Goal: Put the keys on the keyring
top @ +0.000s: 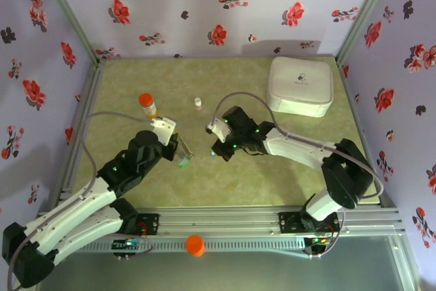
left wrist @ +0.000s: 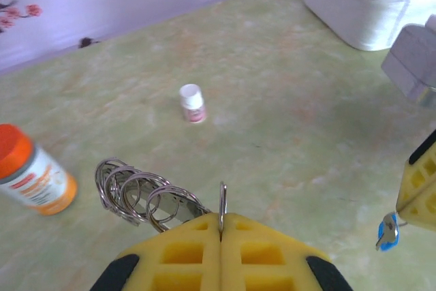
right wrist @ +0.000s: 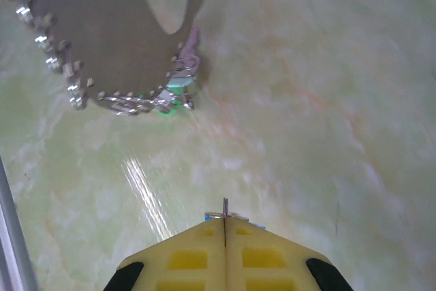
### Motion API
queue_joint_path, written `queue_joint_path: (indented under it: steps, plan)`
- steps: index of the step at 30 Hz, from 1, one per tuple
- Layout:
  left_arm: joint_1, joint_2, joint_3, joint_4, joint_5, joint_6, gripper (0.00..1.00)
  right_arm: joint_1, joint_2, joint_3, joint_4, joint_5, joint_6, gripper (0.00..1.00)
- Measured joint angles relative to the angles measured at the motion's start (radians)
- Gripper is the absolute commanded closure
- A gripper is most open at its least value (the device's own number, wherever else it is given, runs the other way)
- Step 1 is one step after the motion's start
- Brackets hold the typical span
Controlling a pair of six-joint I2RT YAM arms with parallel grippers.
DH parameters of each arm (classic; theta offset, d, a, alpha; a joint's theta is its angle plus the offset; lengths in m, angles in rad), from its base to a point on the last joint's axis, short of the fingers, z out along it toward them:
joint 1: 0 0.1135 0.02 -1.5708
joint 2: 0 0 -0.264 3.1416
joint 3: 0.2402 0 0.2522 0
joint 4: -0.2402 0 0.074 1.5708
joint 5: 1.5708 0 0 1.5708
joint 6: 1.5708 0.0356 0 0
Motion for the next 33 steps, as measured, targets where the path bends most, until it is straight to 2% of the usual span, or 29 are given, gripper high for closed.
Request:
queue_joint_path:
  steps: [6,13,22,33]
  plan:
    - [0.000,0.095,0.000,0.085,0.082,0.029,1.00,0.005,-0.131,-0.083,-0.124,0.047,0.200,1.00]
    - [0.000,0.158,0.002,0.122,0.130,0.030,1.00,0.006,-0.113,-0.124,-0.203,0.004,0.318,1.00]
    - [0.000,0.165,0.016,0.125,0.147,0.037,1.00,-0.008,0.072,-0.040,-0.303,-0.024,0.272,1.00]
    - [0.000,0.164,0.017,0.124,0.148,0.042,1.00,-0.026,0.206,0.061,-0.331,-0.019,0.215,1.00]
